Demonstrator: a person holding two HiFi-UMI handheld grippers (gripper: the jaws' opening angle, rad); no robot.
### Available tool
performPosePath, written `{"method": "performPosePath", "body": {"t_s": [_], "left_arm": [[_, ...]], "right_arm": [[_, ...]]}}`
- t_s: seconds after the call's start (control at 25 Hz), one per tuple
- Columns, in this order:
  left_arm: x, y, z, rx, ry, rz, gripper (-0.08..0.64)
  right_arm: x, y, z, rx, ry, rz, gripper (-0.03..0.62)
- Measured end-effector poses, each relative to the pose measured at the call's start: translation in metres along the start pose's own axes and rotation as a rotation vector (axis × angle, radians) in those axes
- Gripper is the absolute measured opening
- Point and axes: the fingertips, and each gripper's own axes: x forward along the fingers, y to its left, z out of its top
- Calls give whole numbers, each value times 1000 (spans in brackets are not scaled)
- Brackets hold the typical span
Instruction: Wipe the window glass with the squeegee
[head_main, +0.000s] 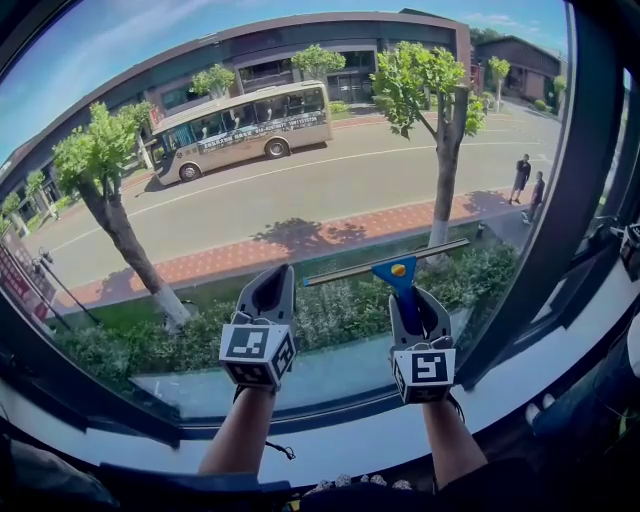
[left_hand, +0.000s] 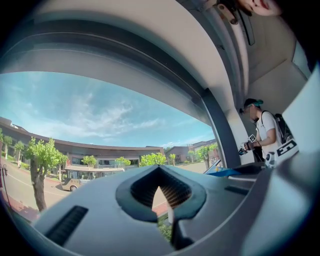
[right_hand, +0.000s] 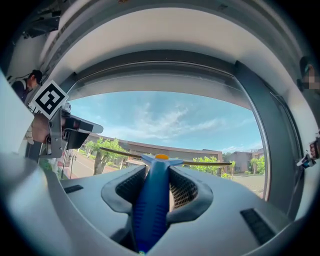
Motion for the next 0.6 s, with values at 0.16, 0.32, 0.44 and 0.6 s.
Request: {"method": "performPosePath", "body": {"t_s": [0.16, 0.32, 0.44, 0.6], "left_arm": [[-3, 2, -7, -15, 11, 1, 0], [-4, 2, -12, -21, 19, -1, 0], [-2, 2, -14, -21, 24, 0, 0], [0, 7, -17, -40, 32, 7, 0]], "right_arm": [[-4, 6, -8, -25, 33, 10, 143], [-5, 9, -14, -26, 58, 11, 143], [-3, 7, -22, 3, 53, 2, 143], [-1, 6, -27, 22, 73, 4, 143]]}}
